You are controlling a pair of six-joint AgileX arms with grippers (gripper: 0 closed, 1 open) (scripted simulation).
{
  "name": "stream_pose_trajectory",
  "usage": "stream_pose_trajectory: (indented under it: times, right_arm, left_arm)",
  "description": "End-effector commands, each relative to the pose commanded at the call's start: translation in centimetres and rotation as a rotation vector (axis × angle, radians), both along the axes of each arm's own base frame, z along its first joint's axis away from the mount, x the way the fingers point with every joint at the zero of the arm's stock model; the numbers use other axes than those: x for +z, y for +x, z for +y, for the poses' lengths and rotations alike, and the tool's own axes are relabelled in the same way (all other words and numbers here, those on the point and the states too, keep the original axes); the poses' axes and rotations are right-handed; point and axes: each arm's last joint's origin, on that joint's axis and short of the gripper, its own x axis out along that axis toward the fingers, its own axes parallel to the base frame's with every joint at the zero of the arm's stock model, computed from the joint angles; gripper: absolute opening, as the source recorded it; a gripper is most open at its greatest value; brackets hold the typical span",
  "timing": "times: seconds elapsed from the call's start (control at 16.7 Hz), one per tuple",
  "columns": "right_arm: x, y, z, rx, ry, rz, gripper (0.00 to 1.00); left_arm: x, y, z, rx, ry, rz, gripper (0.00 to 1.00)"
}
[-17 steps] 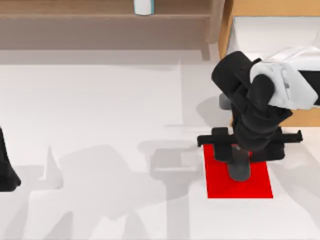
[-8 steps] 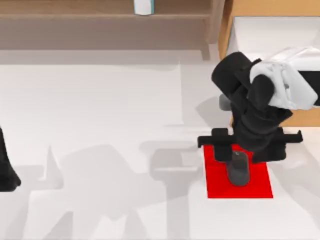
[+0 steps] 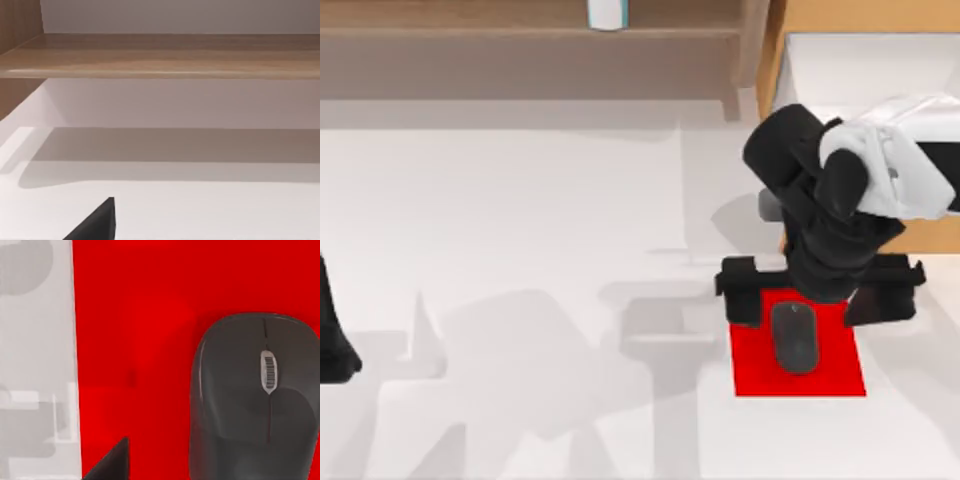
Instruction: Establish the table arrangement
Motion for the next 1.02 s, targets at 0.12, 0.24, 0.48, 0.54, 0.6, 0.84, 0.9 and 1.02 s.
stream_pose_trajectory:
  times: [0.12,0.24,0.48,0.54,0.6,0.84,0.9,1.02]
  right_arm:
    - [0.0,0.0,0.0,0.000,0.000,0.000,1.00]
    - [0.0,0.0,0.0,0.000,0.000,0.000,1.00]
    - [0.2,-0.1,0.2,0.028,0.011,-0.028,1.00]
    - [0.2,-0.1,0.3,0.056,0.019,-0.053,1.00]
    - [0.2,-0.3,0.5,0.092,0.029,-0.084,1.00]
    - [-0.6,-1.0,1.5,0.313,0.068,-0.270,1.00]
    - [-0.9,-1.3,1.8,0.381,0.073,-0.328,1.00]
    - [-1.6,-1.9,2.2,0.526,0.072,-0.458,1.00]
  left_arm:
    - [0.0,0.0,0.0,0.000,0.000,0.000,1.00]
    - [0.0,0.0,0.0,0.000,0.000,0.000,1.00]
    - [0.0,0.0,0.0,0.000,0.000,0.000,1.00]
    - [0.0,0.0,0.0,0.000,0.000,0.000,1.00]
    - [0.0,0.0,0.0,0.000,0.000,0.000,1.00]
    - [0.0,0.0,0.0,0.000,0.000,0.000,1.00]
    - [0.0,0.0,0.0,0.000,0.000,0.000,1.00]
    - [0.0,0.0,0.0,0.000,0.000,0.000,1.00]
